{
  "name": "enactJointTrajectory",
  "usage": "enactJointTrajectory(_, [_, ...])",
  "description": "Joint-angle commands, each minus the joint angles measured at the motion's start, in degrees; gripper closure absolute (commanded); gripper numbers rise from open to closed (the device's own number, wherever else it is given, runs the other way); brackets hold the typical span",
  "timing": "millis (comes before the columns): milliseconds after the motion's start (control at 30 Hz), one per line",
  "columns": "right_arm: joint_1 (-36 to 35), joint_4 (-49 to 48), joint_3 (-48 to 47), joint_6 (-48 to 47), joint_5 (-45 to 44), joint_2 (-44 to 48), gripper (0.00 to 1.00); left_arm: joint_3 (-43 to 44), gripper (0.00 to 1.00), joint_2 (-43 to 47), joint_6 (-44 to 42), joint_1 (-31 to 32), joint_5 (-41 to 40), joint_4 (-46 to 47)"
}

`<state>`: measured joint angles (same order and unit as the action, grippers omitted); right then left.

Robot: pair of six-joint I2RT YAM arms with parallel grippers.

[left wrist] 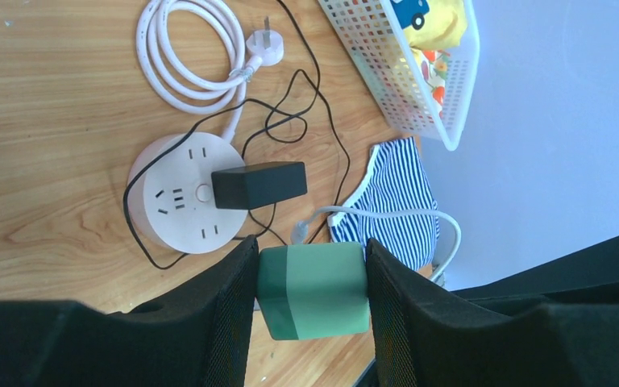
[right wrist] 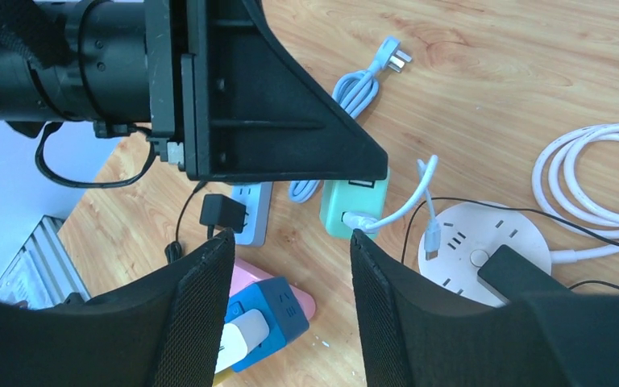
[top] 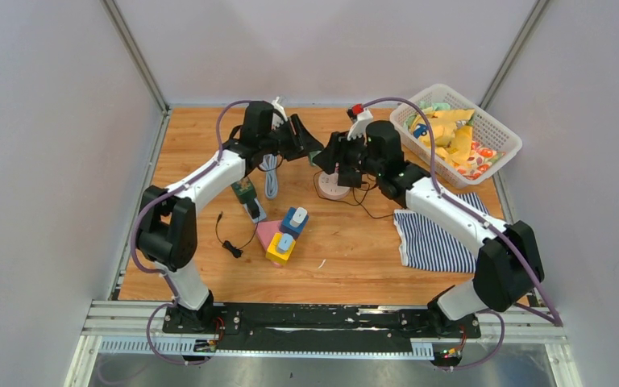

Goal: Insert the plug
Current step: Pick up the plug from the center of the board.

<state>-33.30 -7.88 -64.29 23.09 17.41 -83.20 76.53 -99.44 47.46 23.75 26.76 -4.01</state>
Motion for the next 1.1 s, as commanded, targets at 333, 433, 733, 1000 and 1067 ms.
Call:
enactJointTrajectory(333, [-3.3, 7.2, -5.5, -2.4, -10.7, -3.4, 0.42, -2.4, 0.75, 4.5, 0.8, 0.3, 1.4, 2.1])
enactJointTrajectory(433, [-3.3, 7.6, -5.7, -3.0, -11.4, -3.4, 0.37, -2.5, 0.76, 4.4, 0.5, 0.3, 1.4, 1.7])
enactJointTrajectory(733, [-3.3, 5.4, -5.9, -3.4, -7.4, -4.6, 0.41, -2.5, 0.76, 4.7, 0.5, 0.3, 3.3, 1.8])
enactJointTrajectory(1000, [-3.3, 0.9, -4.3, -3.1, -4.5, -5.4, 0.81, -3.8, 0.74, 5.7, -2.1, 0.3, 4.2, -1.0])
enactJointTrajectory(1067, [-3.3, 0.7, -4.0, -3.6, -3.8, -5.5, 0.99, -4.2, 0.7, 6.1, -3.1, 0.3, 3.8, -2.0])
